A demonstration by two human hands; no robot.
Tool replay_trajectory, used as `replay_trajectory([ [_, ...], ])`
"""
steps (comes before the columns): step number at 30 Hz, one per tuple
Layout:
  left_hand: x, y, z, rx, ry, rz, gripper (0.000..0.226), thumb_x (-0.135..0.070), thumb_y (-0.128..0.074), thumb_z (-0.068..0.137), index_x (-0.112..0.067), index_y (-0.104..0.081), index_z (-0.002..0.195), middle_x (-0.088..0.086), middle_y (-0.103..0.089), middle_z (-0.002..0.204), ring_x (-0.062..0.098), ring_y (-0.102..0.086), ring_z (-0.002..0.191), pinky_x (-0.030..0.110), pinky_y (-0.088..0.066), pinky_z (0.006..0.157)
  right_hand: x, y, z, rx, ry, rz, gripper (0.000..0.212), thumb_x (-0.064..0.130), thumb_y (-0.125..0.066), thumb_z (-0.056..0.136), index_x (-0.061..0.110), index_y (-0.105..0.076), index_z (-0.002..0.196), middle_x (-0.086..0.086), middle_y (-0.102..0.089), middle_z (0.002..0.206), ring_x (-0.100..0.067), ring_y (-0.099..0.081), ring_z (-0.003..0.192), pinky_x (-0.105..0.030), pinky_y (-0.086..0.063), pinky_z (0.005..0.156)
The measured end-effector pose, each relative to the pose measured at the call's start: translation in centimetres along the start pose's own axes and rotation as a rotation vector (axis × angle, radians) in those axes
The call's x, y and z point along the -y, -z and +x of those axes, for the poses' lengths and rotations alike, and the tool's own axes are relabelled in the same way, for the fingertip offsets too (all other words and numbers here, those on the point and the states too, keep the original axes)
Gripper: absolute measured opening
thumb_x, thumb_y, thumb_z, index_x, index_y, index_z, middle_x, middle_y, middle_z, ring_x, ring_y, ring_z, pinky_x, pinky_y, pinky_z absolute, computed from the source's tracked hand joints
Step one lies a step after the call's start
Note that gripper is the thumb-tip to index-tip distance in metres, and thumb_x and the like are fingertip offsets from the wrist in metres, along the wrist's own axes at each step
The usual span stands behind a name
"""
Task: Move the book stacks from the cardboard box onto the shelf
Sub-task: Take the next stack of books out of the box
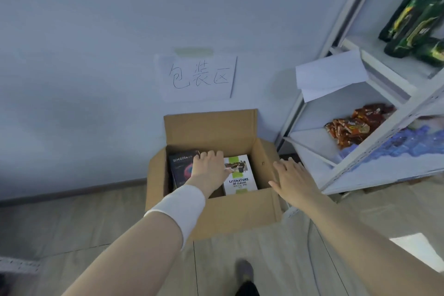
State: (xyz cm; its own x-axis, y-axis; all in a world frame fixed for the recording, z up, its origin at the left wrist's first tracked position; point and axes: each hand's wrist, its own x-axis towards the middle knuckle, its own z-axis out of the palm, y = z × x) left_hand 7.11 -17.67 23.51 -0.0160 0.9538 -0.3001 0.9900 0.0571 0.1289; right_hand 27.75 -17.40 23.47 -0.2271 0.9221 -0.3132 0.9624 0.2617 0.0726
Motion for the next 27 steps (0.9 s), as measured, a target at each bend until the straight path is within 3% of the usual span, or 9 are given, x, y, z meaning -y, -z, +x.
replay_trajectory([
  [12, -3.5, -8.6, 17.6, 0.246, 0.222, -0.180, 0.051, -0.044, -0.048, 0.093, -0.012, -0.042, 0.132, 0.010, -0.051, 0.133, 0.028, -0.049, 0.124, 0.038, -0.039, 0.102, -5.3, -7.8, 19.6, 0.246, 0.119, 0.047, 0.058, 0.040, -0.036, 0.097, 0.012, -0.022, 0.146, -0.013, -0.024, 0.154, -0.031, -0.017, 0.144, -0.041, -0.017, 0.118],
  [20, -2.1, -20.0, 24.6, 0.469, 0.493, -0.626, 0.061, -0.038, -0.054, 0.092, -0.011, -0.033, 0.142, 0.011, -0.047, 0.140, 0.026, -0.047, 0.129, 0.036, -0.041, 0.103, -3.8, -16.6, 29.8, 0.434, -0.176, 0.507, 0.068, 0.044, -0.047, 0.092, 0.010, -0.023, 0.146, -0.008, -0.034, 0.150, -0.024, -0.034, 0.137, -0.035, -0.032, 0.108],
  [24, 0.0, -29.2, 29.5, 0.547, 0.589, -0.682, 0.074, -0.042, -0.055, 0.090, -0.005, -0.025, 0.147, 0.017, -0.037, 0.147, 0.031, -0.041, 0.134, 0.039, -0.037, 0.108, -4.0, -24.9, 36.6, 0.455, -0.262, 0.510, 0.066, 0.054, -0.049, 0.087, 0.012, -0.038, 0.136, -0.004, -0.055, 0.131, -0.025, -0.050, 0.123, -0.028, -0.042, 0.091],
  [27, 1.1, -34.4, 32.5, 0.576, 0.694, -0.871, 0.077, -0.041, -0.055, 0.091, -0.001, -0.021, 0.147, 0.017, -0.035, 0.150, 0.031, -0.037, 0.138, 0.037, -0.034, 0.108, -3.8, -31.1, 40.9, 0.483, -0.329, 0.630, 0.075, 0.050, -0.054, 0.086, 0.004, -0.030, 0.141, -0.012, -0.043, 0.144, -0.028, -0.043, 0.130, -0.034, -0.039, 0.102],
])
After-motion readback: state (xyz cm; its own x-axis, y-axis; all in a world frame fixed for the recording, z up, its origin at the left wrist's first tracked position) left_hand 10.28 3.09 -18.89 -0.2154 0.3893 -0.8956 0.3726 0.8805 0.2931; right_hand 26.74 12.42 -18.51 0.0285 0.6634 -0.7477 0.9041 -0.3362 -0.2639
